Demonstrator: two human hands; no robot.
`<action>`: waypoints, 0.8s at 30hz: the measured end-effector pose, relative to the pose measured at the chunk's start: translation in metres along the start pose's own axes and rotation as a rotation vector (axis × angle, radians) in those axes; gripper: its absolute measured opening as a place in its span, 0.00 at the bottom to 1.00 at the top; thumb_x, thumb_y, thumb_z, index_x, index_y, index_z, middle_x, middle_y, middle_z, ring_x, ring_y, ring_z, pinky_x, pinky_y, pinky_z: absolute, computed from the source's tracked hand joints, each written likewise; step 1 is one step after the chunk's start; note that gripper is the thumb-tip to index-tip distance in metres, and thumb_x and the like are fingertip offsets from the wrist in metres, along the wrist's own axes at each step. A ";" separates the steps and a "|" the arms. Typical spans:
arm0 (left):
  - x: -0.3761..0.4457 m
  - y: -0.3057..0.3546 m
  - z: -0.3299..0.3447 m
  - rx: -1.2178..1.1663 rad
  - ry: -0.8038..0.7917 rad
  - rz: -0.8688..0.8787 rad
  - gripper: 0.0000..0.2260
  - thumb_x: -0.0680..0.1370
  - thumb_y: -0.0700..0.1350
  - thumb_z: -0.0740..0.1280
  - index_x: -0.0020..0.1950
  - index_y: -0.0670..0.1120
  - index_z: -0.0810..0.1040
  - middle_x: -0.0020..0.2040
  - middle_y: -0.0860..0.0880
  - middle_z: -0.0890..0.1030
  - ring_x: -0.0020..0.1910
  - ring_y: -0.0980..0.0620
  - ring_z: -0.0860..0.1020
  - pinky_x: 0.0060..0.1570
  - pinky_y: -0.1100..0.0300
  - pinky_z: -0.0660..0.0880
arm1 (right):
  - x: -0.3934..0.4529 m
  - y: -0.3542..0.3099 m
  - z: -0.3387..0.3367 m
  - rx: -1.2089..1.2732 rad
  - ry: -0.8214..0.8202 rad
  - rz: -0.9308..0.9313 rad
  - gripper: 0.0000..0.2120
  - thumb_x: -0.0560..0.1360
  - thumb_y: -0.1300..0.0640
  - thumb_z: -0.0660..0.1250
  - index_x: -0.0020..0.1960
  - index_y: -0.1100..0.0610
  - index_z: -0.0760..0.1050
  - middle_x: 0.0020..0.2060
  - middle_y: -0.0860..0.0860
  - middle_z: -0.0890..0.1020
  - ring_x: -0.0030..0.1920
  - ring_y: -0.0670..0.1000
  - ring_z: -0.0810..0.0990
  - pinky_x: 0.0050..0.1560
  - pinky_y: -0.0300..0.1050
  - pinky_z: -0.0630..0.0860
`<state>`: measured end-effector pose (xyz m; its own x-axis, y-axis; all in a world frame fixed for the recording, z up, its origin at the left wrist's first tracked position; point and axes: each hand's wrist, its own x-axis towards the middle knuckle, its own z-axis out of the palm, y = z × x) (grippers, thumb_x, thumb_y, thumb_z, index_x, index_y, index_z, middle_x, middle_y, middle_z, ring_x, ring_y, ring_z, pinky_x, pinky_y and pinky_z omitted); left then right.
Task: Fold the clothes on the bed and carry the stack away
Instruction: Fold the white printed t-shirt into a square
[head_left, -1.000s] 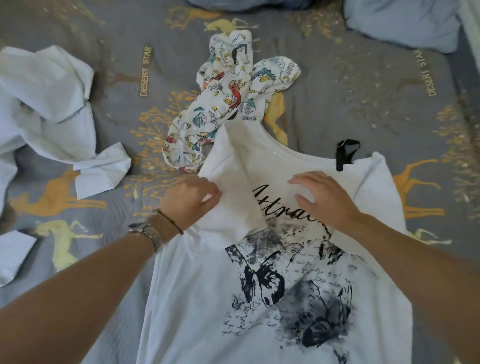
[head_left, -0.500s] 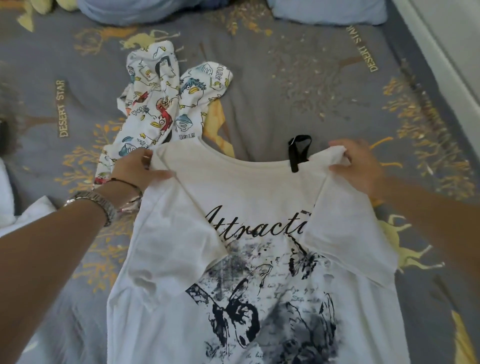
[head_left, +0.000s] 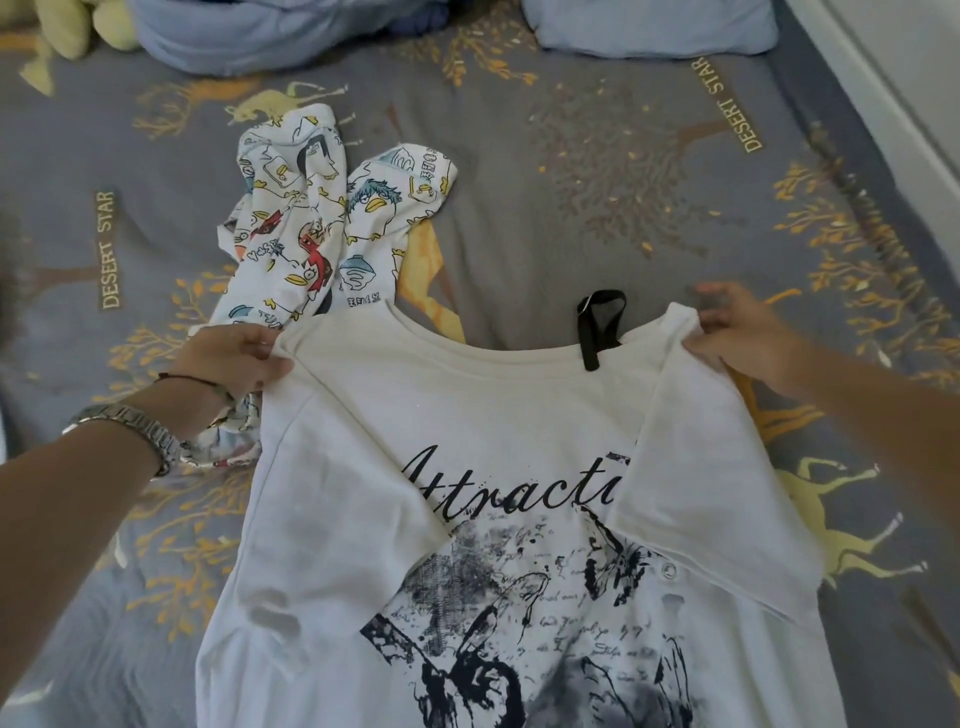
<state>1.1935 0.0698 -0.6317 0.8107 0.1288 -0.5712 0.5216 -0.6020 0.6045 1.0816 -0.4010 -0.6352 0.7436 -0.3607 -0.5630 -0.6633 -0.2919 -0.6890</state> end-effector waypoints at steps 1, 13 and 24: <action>0.001 0.001 0.001 -0.022 -0.014 -0.015 0.15 0.72 0.31 0.69 0.57 0.40 0.76 0.39 0.50 0.76 0.37 0.55 0.74 0.30 0.73 0.76 | 0.001 0.000 0.000 0.012 -0.009 0.007 0.31 0.72 0.73 0.65 0.72 0.60 0.60 0.51 0.58 0.75 0.51 0.54 0.74 0.50 0.50 0.71; -0.005 0.029 0.003 0.278 -0.003 0.069 0.13 0.68 0.47 0.75 0.51 0.50 0.78 0.41 0.46 0.78 0.32 0.52 0.75 0.31 0.67 0.73 | 0.007 -0.004 -0.003 -0.289 0.067 -0.102 0.20 0.66 0.67 0.74 0.57 0.64 0.77 0.51 0.61 0.81 0.50 0.55 0.78 0.56 0.54 0.74; -0.030 0.039 -0.005 -0.038 0.101 0.096 0.07 0.71 0.39 0.72 0.40 0.45 0.74 0.46 0.42 0.76 0.20 0.58 0.77 0.34 0.60 0.79 | -0.017 -0.032 -0.020 -0.179 0.215 -0.203 0.10 0.69 0.70 0.70 0.50 0.61 0.78 0.38 0.56 0.77 0.34 0.55 0.78 0.24 0.40 0.78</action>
<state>1.1908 0.0458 -0.5881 0.8791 0.1516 -0.4520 0.4482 -0.5855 0.6754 1.0879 -0.4031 -0.5946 0.8395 -0.4527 -0.3005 -0.5225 -0.5210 -0.6750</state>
